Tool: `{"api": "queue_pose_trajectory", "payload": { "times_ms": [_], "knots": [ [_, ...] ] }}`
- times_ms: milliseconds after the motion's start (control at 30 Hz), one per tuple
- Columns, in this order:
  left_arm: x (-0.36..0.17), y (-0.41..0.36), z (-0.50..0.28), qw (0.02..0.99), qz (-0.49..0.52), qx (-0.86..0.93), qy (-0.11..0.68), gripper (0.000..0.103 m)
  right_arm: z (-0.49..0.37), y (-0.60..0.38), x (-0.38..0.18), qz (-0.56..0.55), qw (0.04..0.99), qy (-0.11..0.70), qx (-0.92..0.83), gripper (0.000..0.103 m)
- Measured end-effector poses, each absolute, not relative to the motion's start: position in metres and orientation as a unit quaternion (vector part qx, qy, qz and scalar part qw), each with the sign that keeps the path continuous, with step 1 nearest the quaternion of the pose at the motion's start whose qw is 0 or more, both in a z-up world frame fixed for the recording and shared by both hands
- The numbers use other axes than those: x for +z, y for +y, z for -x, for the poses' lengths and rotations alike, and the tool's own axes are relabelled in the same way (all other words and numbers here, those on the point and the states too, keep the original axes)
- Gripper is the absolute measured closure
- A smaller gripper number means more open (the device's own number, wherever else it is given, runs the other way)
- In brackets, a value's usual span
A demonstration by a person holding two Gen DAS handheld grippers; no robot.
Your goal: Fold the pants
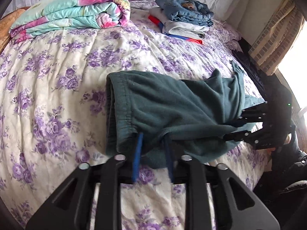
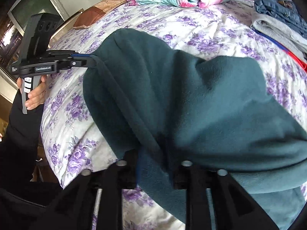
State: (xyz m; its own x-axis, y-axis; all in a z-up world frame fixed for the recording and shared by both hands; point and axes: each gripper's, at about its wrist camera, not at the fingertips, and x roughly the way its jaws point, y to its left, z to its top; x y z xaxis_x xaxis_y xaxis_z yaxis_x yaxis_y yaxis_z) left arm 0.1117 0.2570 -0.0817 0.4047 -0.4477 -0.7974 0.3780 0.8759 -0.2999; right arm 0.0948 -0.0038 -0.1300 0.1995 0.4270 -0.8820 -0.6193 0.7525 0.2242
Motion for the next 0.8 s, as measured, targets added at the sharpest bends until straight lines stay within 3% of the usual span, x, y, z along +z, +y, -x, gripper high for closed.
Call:
{"api": "queue_pose_trajectory", "payload": {
  "times_ms": [67, 133, 300, 433, 500, 567, 600, 633, 667, 700, 800],
  "knots": [
    [-0.075, 0.26, -0.101, 0.844, 0.035, -0.246, 0.476, 0.054, -0.091, -0.001, -0.13, 0.098, 0.769, 0.53, 0.345, 0.061],
    [-0.061, 0.261, -0.086, 0.859, 0.025, -0.236, 0.454, 0.044, -0.088, 0.002, -0.13, 0.101, 0.765, 0.53, 0.351, 0.048],
    [-0.021, 0.239, -0.068, 0.883, 0.046, -0.247, 0.396, 0.033, -0.082, 0.007, -0.131, 0.111, 0.765, 0.526, 0.355, 0.042],
    [-0.027, 0.2, -0.087, 0.863, 0.093, -0.271, 0.415, 0.034, -0.072, 0.009, -0.128, 0.102, 0.763, 0.526, 0.36, 0.044],
    [-0.043, 0.178, -0.094, 0.86, 0.083, -0.263, 0.43, 0.043, -0.067, 0.006, -0.126, 0.095, 0.763, 0.526, 0.363, 0.044],
    [-0.07, 0.162, -0.105, 0.838, 0.076, -0.259, 0.474, 0.067, -0.063, 0.003, -0.126, 0.093, 0.765, 0.526, 0.36, 0.047],
    [-0.087, 0.158, -0.112, 0.824, 0.07, -0.245, 0.506, 0.077, -0.062, 0.002, -0.127, 0.094, 0.766, 0.527, 0.355, 0.054],
    [-0.106, 0.156, -0.117, 0.812, 0.058, -0.221, 0.537, 0.095, -0.062, 0.0, -0.127, 0.095, 0.768, 0.529, 0.348, 0.063],
    [-0.115, 0.155, -0.12, 0.809, 0.048, -0.204, 0.549, 0.103, -0.062, -0.004, -0.125, 0.092, 0.769, 0.533, 0.342, 0.069],
    [-0.122, 0.157, -0.121, 0.808, 0.05, -0.202, 0.551, 0.103, -0.064, -0.01, -0.118, 0.082, 0.767, 0.537, 0.34, 0.078],
    [-0.12, 0.165, -0.12, 0.809, 0.07, -0.212, 0.544, 0.103, -0.078, -0.044, -0.082, 0.041, 0.787, 0.531, 0.311, 0.08]
  ]
}}
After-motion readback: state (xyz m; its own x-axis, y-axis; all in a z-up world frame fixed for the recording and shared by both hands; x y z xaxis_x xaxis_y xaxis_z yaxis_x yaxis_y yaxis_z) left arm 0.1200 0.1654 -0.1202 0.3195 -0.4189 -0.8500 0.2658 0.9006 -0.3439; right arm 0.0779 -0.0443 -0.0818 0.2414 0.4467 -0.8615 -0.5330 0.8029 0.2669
